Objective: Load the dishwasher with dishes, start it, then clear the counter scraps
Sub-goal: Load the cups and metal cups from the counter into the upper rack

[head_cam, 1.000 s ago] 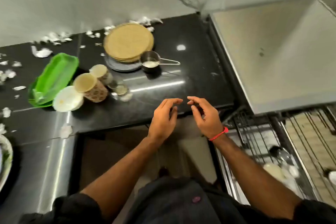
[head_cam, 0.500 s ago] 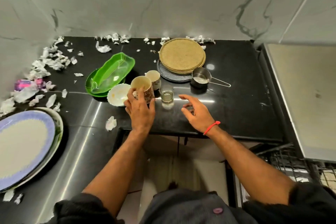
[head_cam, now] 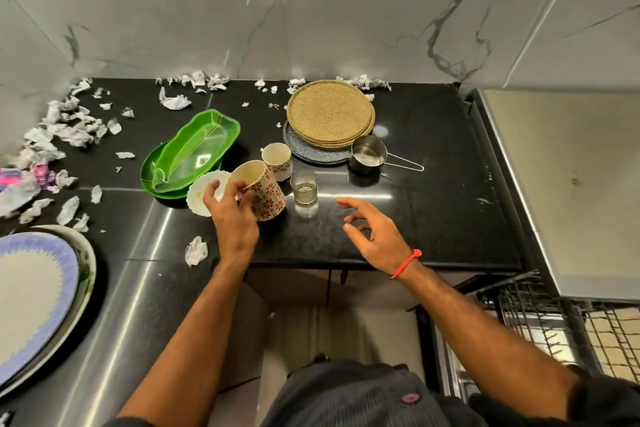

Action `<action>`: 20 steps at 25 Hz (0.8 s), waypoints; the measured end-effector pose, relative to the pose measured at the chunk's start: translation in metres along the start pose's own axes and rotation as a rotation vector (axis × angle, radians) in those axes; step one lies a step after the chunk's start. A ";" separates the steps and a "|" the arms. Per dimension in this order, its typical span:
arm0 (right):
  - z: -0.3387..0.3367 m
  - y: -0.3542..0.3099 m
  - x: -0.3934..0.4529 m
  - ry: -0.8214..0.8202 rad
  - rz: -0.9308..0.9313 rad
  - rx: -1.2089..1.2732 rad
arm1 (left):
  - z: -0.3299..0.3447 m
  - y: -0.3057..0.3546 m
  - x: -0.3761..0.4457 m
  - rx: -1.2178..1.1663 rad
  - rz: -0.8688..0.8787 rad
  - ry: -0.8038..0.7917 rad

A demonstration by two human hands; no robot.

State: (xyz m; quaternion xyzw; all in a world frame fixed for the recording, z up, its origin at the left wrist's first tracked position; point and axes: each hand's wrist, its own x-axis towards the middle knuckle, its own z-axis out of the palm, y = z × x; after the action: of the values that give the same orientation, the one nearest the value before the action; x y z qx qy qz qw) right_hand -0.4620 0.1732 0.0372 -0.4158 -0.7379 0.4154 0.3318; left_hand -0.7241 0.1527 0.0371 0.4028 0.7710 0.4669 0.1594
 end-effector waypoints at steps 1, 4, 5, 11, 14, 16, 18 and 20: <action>-0.001 0.000 -0.005 -0.006 0.006 0.018 | -0.008 0.004 -0.003 -0.110 -0.073 -0.054; -0.007 -0.007 -0.020 -0.080 -0.053 0.009 | -0.034 0.028 -0.017 -0.404 -0.254 -0.256; -0.010 -0.010 -0.025 -0.120 -0.097 -0.028 | -0.039 0.038 -0.023 -0.474 -0.294 -0.340; -0.037 -0.011 -0.068 0.081 -0.350 -0.357 | 0.002 0.109 -0.067 -0.556 -0.477 -0.996; -0.076 -0.005 -0.104 0.224 -0.348 -0.457 | 0.057 0.133 -0.108 -0.439 -0.508 -1.207; -0.105 0.002 -0.138 0.301 -0.224 -0.469 | 0.096 0.150 -0.140 -0.293 -0.466 -1.298; -0.127 0.013 -0.178 0.415 -0.043 -0.459 | 0.128 0.170 -0.174 -0.127 -0.403 -1.441; -0.144 0.026 -0.221 0.571 0.150 -0.412 | 0.156 0.186 -0.210 -0.020 -0.327 -1.627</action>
State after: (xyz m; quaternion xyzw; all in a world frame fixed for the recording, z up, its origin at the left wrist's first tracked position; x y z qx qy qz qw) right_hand -0.2368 0.0337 0.0445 -0.6263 -0.6510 0.1482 0.4025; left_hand -0.4080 0.1282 0.0871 0.4961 0.4595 0.0075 0.7367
